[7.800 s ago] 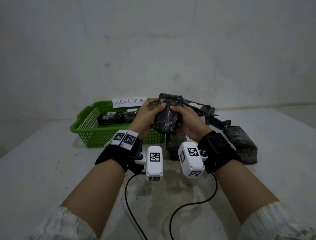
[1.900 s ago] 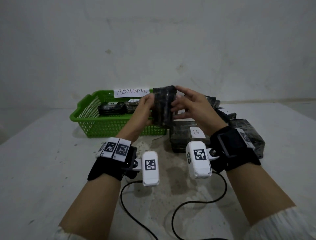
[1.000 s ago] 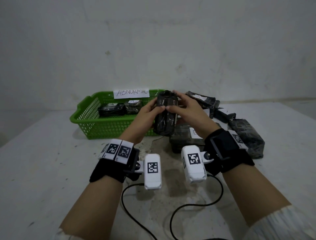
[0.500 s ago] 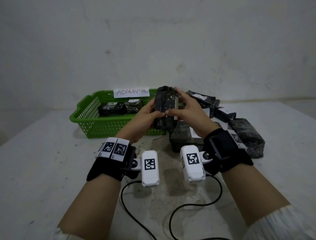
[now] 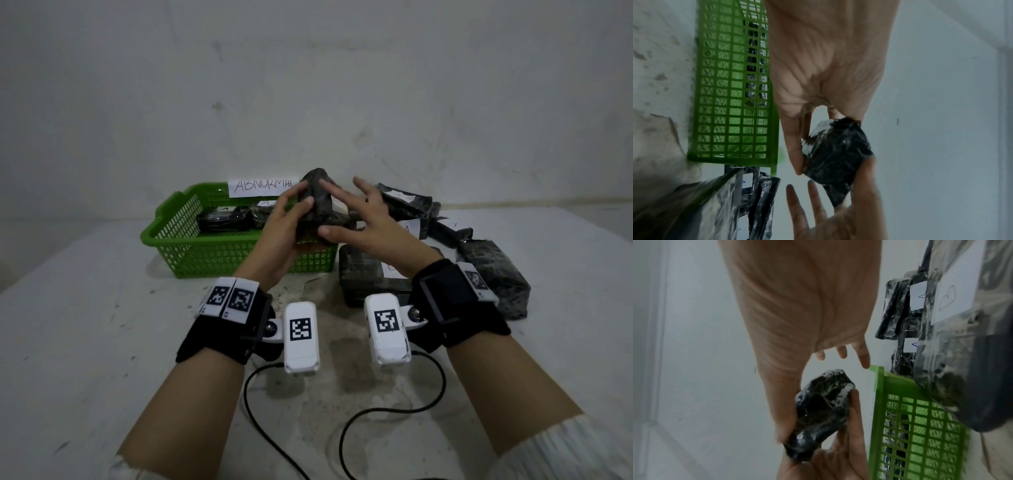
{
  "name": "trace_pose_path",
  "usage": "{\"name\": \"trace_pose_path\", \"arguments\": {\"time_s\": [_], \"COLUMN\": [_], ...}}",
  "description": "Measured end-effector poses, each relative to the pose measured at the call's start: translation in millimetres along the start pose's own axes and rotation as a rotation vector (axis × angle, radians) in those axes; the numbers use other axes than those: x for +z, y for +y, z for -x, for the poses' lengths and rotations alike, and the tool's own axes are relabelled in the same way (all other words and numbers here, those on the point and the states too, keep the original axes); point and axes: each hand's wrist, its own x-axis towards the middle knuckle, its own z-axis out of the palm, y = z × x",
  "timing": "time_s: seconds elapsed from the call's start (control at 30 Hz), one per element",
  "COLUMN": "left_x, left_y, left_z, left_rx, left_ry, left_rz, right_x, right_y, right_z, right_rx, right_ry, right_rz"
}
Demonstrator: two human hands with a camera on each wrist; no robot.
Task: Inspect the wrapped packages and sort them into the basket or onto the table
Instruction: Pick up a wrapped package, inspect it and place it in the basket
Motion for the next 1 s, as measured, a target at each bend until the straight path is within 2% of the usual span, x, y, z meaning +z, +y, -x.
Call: {"name": "trace_pose_path", "arguments": {"time_s": [0.1, 0.23, 0.33, 0.47, 0.63, 0.73, 0.87, 1.0], "left_x": [0.4, 4.2, 5.1, 4.6, 7.4, 2.2, -4.2, -5.6], "left_y": [-1.4, -2.0, -2.8, -4.1, -2.2, 0.5, -0.6, -1.6], "left_z": [-1.0, -1.0, -1.4, -1.1, 1.8, 1.9, 1.5, 1.6], "left_rx": [-0.046, -0.049, -0.045, -0.062, -0.053, -0.028, 0.037, 0.059], "left_ry": [-0.026, -0.028, -0.021, 0.011, 0.008, -0.001, -0.041, -0.174], "left_rz": [0.036, 0.062, 0.086, 0.108, 0.125, 0.119, 0.012, -0.078], "right_x": [0.2, 2.1, 2.6, -2.0, -5.8, -5.4, -8.6, -9.4], "right_y": [-4.6, -5.5, -4.9, -7.8, -10.2, -12.6, -13.1, -6.2], "right_z": [1.8, 0.1, -0.5, 2.9, 3.9, 4.9, 1.9, -2.9], "right_rx": [-0.114, -0.216, -0.242, -0.172, -0.176, -0.178, -0.034, -0.019], "right_ry": [0.091, 0.255, 0.269, 0.113, 0.104, 0.057, 0.236, 0.199], "right_rz": [-0.043, 0.025, 0.072, 0.002, 0.044, -0.072, -0.238, -0.387]}}
